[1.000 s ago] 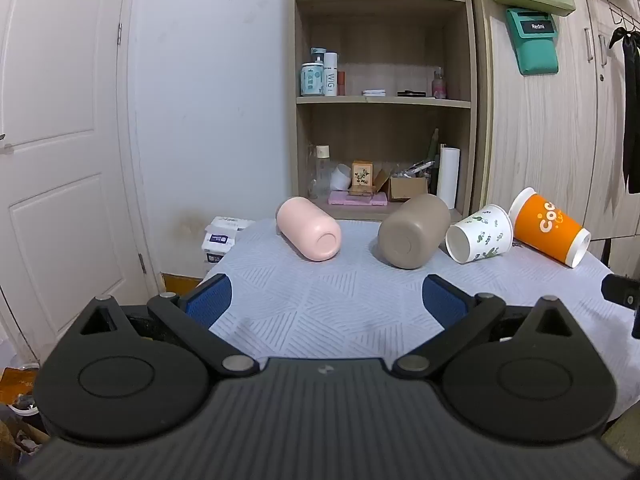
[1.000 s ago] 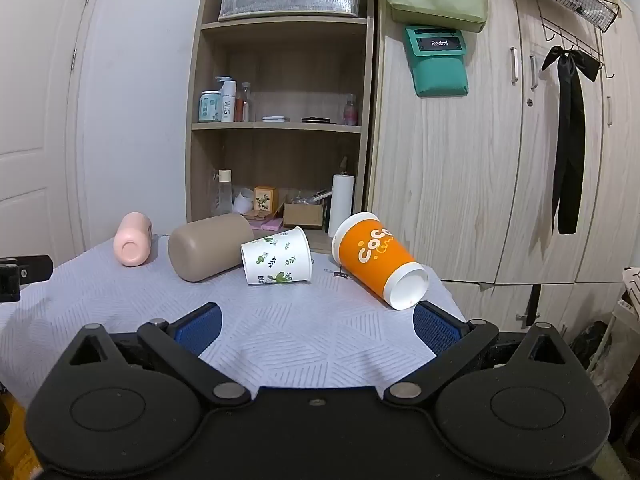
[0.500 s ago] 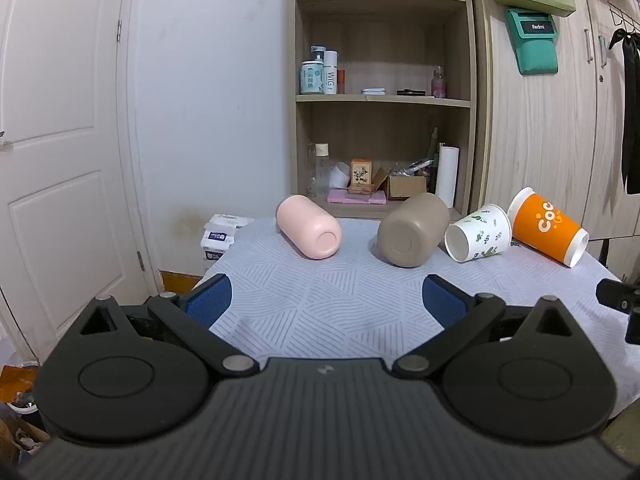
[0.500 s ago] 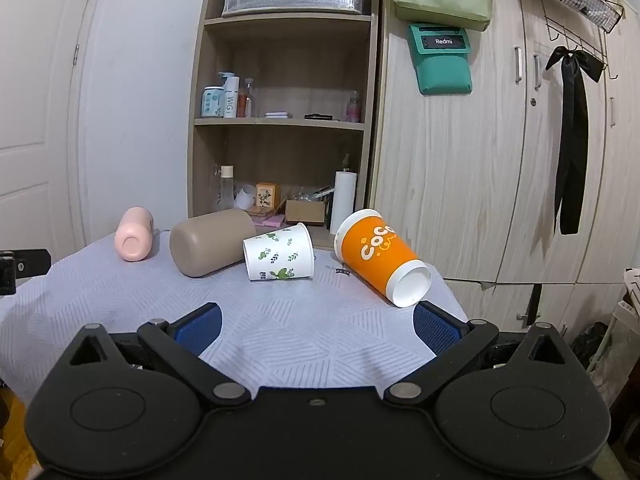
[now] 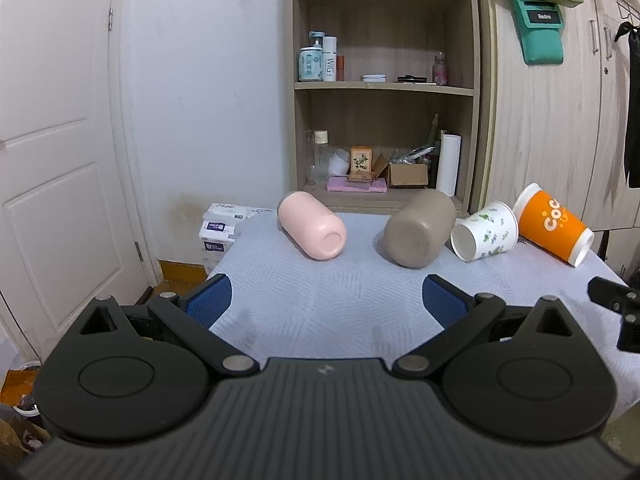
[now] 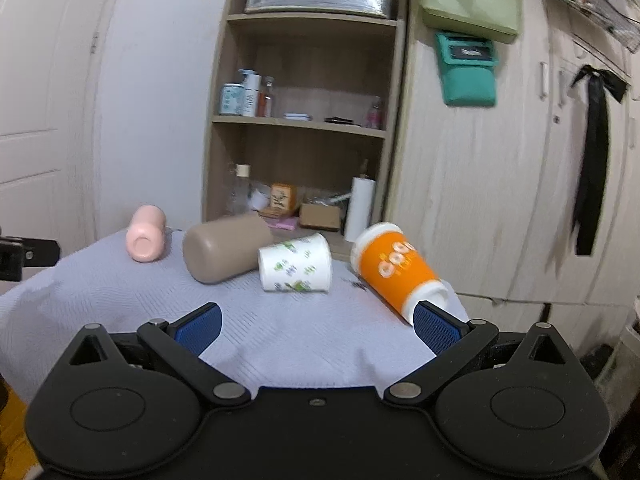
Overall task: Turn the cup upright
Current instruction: 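Move the right gripper to the lying pink cup and close around it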
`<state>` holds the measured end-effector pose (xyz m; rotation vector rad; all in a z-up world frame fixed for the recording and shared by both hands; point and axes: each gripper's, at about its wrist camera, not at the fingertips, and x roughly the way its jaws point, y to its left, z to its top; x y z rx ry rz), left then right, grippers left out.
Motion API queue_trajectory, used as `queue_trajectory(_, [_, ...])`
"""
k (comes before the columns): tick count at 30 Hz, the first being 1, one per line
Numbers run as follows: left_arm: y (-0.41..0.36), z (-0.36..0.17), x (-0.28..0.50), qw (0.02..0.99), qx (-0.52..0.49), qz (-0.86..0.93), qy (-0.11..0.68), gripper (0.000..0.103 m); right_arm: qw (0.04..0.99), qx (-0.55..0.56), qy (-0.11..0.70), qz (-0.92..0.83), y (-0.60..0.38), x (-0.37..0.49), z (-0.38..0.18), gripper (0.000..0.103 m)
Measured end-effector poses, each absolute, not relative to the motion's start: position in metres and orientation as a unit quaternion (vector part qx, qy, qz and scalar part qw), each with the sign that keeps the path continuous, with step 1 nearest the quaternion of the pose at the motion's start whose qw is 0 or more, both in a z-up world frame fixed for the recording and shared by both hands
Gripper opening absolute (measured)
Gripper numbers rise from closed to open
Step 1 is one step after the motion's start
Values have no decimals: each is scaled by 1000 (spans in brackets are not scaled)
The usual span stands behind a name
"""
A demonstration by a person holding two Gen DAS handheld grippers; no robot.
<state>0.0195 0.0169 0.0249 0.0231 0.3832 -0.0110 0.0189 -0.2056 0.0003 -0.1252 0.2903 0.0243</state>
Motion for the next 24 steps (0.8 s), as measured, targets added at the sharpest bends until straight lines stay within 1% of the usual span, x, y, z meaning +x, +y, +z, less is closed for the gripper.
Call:
queue_trajectory(6, [42,43,59,975,-16,-11,221,103,972,-68,182,131,-184,65,16,103])
queue_trajectory(9, [59,46,84,970,-38,-13,241,103,957,-46,205,200,-171,92,23,103])
queue_trajectory(11, [73,45,102,965,-61,-17,256,103,944,-38,222,240,-159,105,28,103])
queue_trajectory(16, [104,32,148,948,-127,-34,290,102,920,-67,244,298,-112,138,26,102])
queue_trajectory(18, [112,23,165,938,-156,-46,307,100,914,-80,247,311,-96,148,27,99])
queue_trajectory(22, [124,9,191,925,-198,-62,320,97,905,-122,255,317,-74,178,26,97])
queue_trajectory(24, [129,4,202,920,-211,-70,322,93,900,-130,275,311,-64,200,22,91])
